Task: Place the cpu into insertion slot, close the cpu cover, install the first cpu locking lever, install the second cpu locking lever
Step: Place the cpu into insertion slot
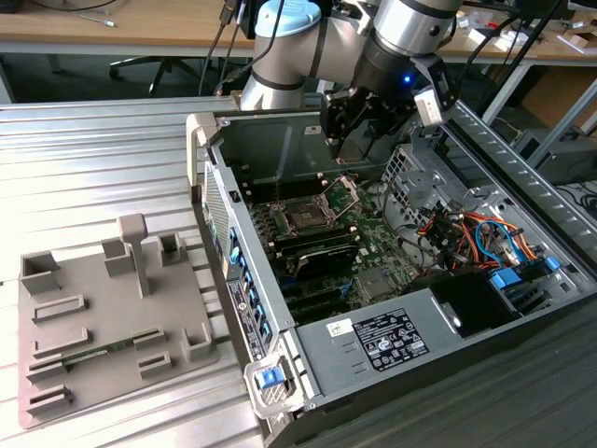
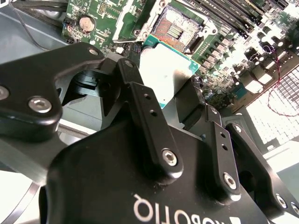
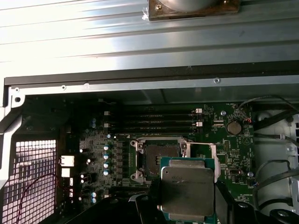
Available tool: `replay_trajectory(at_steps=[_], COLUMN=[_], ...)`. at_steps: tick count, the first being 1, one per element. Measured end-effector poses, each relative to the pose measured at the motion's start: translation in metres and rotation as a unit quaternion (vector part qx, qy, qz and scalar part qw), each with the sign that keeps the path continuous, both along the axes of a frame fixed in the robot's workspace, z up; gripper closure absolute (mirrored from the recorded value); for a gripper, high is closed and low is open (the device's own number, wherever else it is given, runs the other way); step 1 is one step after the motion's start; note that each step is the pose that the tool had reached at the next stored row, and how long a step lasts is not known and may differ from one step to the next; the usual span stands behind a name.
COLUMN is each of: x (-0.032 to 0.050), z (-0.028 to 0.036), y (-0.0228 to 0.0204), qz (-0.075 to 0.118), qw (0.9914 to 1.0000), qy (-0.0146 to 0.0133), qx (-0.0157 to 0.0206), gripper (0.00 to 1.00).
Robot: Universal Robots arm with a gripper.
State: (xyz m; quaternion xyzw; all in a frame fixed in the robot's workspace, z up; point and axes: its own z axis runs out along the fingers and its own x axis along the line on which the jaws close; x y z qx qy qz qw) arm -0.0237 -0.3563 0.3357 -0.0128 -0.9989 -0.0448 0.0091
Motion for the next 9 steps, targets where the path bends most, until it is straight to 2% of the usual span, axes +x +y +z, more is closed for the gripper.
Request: replay_trajectory(at_steps=[9], x=[0.0], z=[-0.0016], y=[0.0], qz=[0.0], qw=[1.0], qy=[0.0], qx=[0.0], gripper=[0.46])
